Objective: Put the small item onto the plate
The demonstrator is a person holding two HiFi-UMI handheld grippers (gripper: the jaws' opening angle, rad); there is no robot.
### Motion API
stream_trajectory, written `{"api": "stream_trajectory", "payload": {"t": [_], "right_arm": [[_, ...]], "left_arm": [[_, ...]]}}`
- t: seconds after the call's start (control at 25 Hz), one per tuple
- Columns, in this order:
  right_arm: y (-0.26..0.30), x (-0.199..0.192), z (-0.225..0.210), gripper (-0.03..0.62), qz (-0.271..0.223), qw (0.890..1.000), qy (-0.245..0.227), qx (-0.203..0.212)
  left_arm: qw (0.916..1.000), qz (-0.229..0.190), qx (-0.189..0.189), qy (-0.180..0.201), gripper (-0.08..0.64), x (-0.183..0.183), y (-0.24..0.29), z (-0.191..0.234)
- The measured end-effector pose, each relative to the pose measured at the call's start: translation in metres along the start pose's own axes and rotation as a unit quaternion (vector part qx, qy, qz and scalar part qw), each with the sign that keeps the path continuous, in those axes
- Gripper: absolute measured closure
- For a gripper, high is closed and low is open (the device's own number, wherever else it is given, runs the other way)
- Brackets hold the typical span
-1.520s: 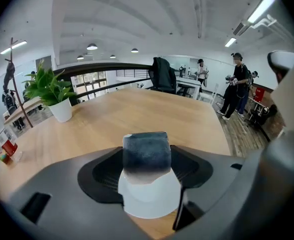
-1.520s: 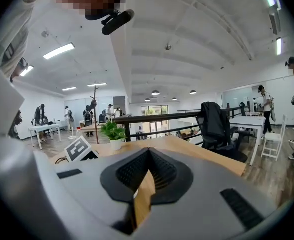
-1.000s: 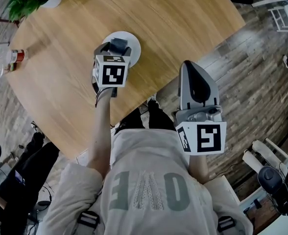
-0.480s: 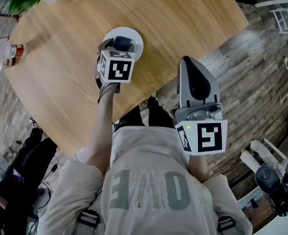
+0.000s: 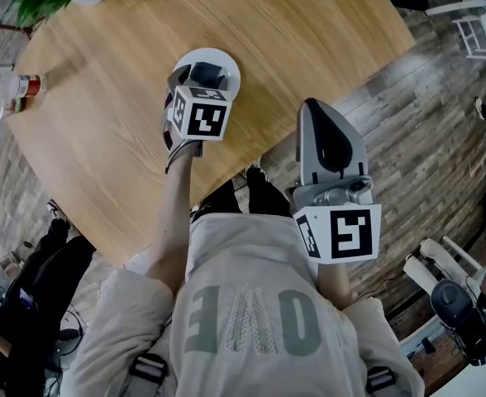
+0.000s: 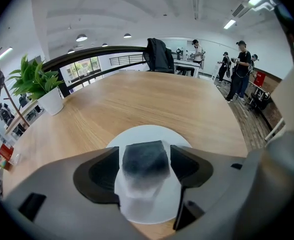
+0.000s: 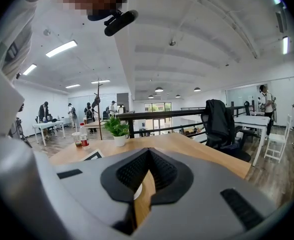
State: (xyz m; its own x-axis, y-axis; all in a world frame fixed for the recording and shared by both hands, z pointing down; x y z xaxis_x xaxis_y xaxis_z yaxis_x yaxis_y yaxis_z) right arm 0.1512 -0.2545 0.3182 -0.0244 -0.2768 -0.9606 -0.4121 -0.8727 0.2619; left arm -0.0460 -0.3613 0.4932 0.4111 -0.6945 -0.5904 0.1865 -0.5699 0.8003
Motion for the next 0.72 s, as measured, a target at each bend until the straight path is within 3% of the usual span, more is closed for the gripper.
{"api": "stream_trajectory", "payload": {"t": [0.2,0.4,0.56,0.72], "right_arm": [[-0.001,0.002,0.006,0.575,-0.003,1.000,-0.005,0.007],[-0.002,0.011,0.016,0.575,-0.020,1.000,-0.015,0.018],[-0.003,0.030,0.023,0.575,-0.053,0.998,-0.029,0.030],[0.005,0.052,0.028,0.575,-0.096,0.993,-0.045,0.047]], "left_arm": [[0.9992,-0.037,0.004,-0.015,0.221,0.008,-0.014,0.005],[0.9918,-0.113,0.000,-0.059,0.221,0.029,-0.058,0.018],[0.9666,-0.227,-0.005,-0.119,0.222,0.055,-0.122,0.028],[0.9323,-0.345,0.021,-0.106,0.224,0.078,-0.186,0.036]]}}
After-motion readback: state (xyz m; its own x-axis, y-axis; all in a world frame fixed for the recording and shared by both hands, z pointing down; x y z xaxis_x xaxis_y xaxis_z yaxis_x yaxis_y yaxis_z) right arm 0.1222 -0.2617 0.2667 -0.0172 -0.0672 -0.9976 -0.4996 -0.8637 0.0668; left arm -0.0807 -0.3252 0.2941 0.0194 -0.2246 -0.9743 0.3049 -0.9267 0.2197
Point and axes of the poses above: the fingertips, and each gripper's own axes: y forward along the fingers, z to its left, x out of its top, the point moved 9 cm from there along -y, backward along the fingers, and after that the axes turned 4 degrees about y, right-handed, at the moved point
